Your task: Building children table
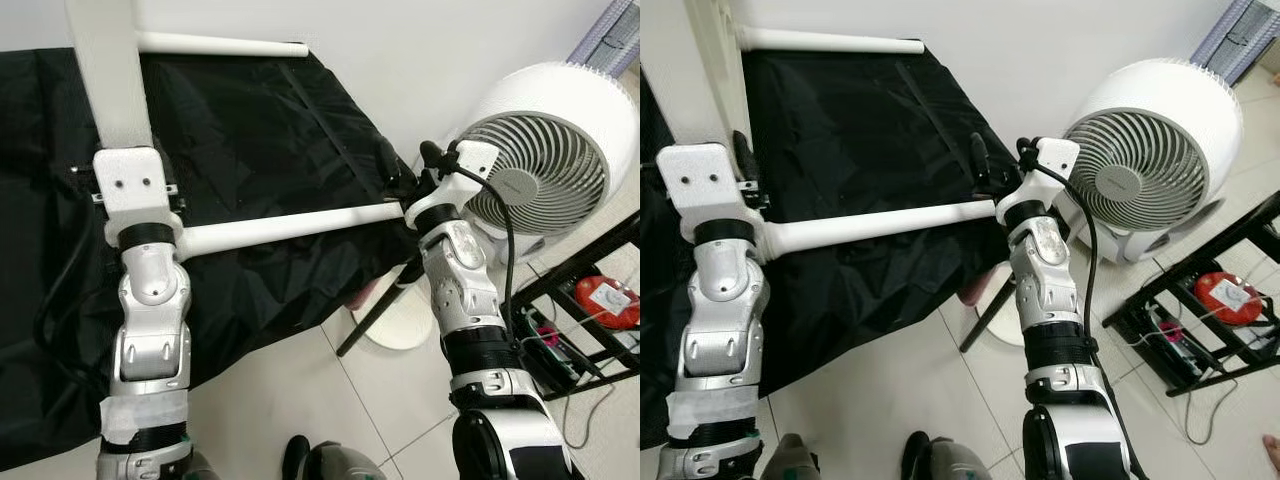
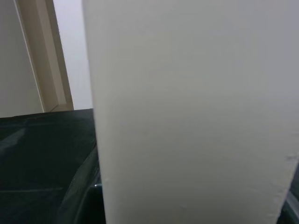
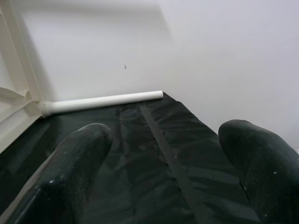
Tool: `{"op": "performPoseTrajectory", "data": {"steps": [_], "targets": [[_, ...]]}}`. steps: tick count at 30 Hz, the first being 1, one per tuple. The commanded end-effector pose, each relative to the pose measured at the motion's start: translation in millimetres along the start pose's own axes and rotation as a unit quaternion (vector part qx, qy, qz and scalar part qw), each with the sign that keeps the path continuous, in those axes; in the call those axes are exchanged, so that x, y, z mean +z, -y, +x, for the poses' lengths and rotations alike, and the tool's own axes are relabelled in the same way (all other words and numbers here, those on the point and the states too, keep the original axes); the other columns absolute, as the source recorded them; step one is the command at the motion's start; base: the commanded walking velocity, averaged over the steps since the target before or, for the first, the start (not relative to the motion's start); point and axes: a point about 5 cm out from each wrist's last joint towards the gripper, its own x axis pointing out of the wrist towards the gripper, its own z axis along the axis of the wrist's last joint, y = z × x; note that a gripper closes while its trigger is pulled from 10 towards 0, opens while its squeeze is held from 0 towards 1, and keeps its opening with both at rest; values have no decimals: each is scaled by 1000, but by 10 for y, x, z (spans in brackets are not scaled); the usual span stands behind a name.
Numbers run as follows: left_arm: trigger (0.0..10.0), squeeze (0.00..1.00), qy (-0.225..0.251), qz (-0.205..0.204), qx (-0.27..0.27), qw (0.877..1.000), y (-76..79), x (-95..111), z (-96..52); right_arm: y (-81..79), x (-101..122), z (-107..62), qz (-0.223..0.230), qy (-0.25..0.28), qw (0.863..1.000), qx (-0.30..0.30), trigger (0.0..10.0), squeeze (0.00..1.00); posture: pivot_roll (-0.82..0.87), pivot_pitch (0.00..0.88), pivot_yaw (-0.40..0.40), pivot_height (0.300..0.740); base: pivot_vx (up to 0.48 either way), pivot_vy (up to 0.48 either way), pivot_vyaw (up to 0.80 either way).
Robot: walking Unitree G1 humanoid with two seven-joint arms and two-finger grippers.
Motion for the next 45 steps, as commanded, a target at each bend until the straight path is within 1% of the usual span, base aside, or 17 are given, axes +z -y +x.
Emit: {"op": "performPoseTrajectory", "data": {"steps": [1,3,5,8,9,14,20,22,30,35,40,42,45], "targets": [[0,0,44,19,70,996,-286,170,38,41,24,21,-12,2,1000,3,10000,0,211,148,-190,740,0,0,0],[0,0,48,40,86,994,-437,197,-8,26,2,36,-14,-4,1000,13,10000,0,226,152,-208,740,0,0,0],[0,0,48,40,86,994,-437,197,-8,26,2,36,-14,-4,1000,13,10000,0,226,152,-208,740,0,0,0],[0,0,52,68,111,990,-656,254,-75,35,-22,69,-20,-11,999,24,10000,0,248,158,-234,740,0,0,0],[0,0,52,68,111,990,-656,254,-75,35,-22,69,-20,-11,999,24,10000,0,248,158,-234,740,0,0,0],[0,0,58,85,127,987,-798,329,-120,38,-32,105,-27,-16,999,35,10000,0,258,160,-249,740,0,0,0],[0,0,61,89,134,985,-836,359,-136,39,-30,115,-30,-17,999,39,10000,0,260,160,-253,740,0,0,0],[0,0,68,93,141,983,-869,416,-169,51,-21,130,-35,-19,998,44,10000,0,264,164,-264,740,0,0,0],[0,0,74,103,145,981,-940,503,-248,68,-18,162,-43,-21,997,55,10000,0,267,170,-275,740,0,0,0],[0,0,72,112,139,981,-990,550,-316,111,-16,181,-54,-24,996,61,10000,0,272,175,-282,740,0,0,0],[0,0,79,125,129,981,-1044,600,-337,131,-21,185,-62,-27,996,66,10000,0,274,180,-288,740,0,0,0],[0,0,79,125,129,981,-1044,600,-337,131,-21,185,-62,-27,996,66,10000,0,274,180,-288,740,0,0,0],[0,0,81,128,113,982,-1051,612,-333,137,-20,192,-67,-29,995,71,10000,0,275,182,-292,740,0,0,0]]}}
